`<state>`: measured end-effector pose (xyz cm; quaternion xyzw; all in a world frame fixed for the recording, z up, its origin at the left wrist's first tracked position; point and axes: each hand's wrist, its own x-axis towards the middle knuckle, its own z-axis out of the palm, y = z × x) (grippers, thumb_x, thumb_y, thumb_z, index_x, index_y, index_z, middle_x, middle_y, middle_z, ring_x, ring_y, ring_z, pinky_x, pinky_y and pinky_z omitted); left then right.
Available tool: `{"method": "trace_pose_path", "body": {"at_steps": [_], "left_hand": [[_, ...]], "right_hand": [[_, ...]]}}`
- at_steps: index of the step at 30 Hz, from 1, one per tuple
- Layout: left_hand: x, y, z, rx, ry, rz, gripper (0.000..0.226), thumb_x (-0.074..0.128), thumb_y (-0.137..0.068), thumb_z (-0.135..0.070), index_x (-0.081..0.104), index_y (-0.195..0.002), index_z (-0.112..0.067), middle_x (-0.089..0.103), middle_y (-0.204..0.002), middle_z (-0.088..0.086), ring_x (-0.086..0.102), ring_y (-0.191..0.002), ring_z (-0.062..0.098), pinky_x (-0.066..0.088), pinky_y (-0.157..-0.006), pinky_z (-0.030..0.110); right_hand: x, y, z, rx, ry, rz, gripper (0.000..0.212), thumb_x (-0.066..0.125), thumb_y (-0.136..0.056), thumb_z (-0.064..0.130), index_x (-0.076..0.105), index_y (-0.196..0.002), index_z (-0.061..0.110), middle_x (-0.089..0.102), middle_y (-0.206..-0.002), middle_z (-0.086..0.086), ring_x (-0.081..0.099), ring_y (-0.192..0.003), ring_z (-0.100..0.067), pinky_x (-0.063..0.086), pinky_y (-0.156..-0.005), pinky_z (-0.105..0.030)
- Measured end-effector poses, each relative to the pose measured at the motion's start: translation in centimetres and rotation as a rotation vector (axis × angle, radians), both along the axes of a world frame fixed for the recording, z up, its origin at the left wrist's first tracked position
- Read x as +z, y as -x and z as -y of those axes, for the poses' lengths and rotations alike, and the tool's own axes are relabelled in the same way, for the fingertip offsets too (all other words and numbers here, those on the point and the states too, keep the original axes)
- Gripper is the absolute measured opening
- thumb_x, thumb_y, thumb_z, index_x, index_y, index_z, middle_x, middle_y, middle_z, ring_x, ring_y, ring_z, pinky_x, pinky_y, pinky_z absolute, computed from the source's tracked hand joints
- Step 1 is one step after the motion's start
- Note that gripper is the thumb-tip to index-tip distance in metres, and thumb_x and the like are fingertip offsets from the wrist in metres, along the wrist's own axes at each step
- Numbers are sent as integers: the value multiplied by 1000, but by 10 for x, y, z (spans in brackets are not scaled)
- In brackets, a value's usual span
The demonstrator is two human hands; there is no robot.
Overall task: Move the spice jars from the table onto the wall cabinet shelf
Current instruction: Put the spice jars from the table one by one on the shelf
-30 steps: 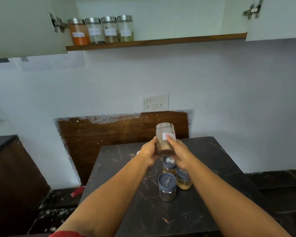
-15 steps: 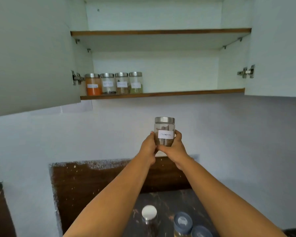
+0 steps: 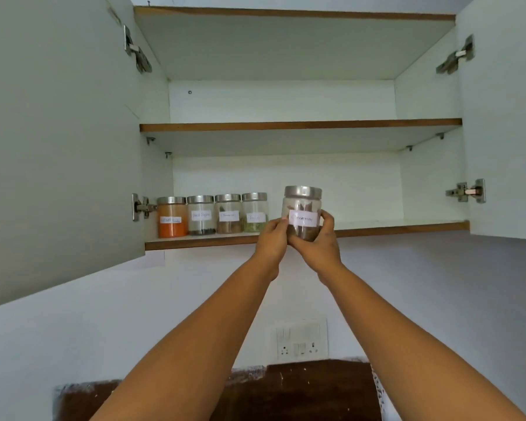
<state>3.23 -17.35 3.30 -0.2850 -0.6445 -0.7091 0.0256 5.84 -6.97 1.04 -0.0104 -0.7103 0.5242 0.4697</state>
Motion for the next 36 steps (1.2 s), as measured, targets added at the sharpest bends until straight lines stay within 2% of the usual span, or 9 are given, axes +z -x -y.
{"method": "trace_pose_path", "body": {"at_steps": [2,5,8,11,13,14,16,20,36], "left_hand": [[13,15,-4,-17,15,-57,41,38,-103,-32,42,-142,-19,56,-136,5,55,-120,18,42,-94,25],[31,48,-3,152,141,-272,52,39,-102,-36,23,-151,-25,46,-145,4,42,-134,24,36,-103,35],[33,98,11,570,571,-527,45,33,-102,-40,45,-137,-15,50,-139,12,38,-133,31,31,-112,46],[5,137,22,953,901,-716,53,23,-101,-39,69,-103,-11,67,-108,9,55,-112,25,25,-115,41],[-5,148,24,1039,892,-760,54,24,-97,-39,68,-76,-16,66,-77,1,60,-84,18,42,-90,32],[-6,152,23,1041,867,-768,51,26,-95,-39,64,-68,-17,60,-67,-1,57,-73,16,41,-70,29],[-6,158,22,1046,850,-803,46,29,-94,-38,57,-63,-18,52,-60,-2,48,-63,15,32,-55,26],[-8,162,22,1106,842,-866,42,31,-94,-35,56,-64,-19,50,-60,-2,47,-62,17,34,-55,27],[-9,164,23,1098,801,-868,41,33,-93,-36,58,-69,-16,48,-64,-1,41,-68,16,29,-60,28]], "right_hand": [[20,15,-10,-51,-88,7,99,84,-63,47,27,-142,26,56,-112,5,57,-94,-13,43,-66,-17],[45,42,-30,-67,-202,74,103,86,-59,49,27,-140,24,54,-106,7,57,-92,-14,43,-65,-17],[60,73,-56,-142,-343,205,98,89,-59,40,31,-135,19,59,-108,3,60,-95,-19,46,-69,-23],[65,108,-78,-187,-377,443,94,89,-62,34,28,-131,12,58,-122,-8,58,-107,-27,48,-81,-33],[73,131,-85,-158,-331,584,103,89,-63,35,23,-137,9,51,-131,-12,53,-118,-29,46,-90,-35],[78,142,-86,-147,-326,632,109,88,-64,36,19,-142,7,47,-137,-13,50,-124,-30,44,-96,-36],[83,162,-81,-139,-343,690,119,88,-65,39,10,-148,3,40,-145,-14,44,-131,-31,39,-104,-37],[81,186,-69,-123,-366,723,126,86,-65,46,4,-150,2,35,-149,-15,40,-135,-31,35,-108,-37],[78,188,-69,-132,-458,704,109,84,-65,50,25,-143,1,42,-139,-14,47,-127,-28,42,-98,-35]]}}
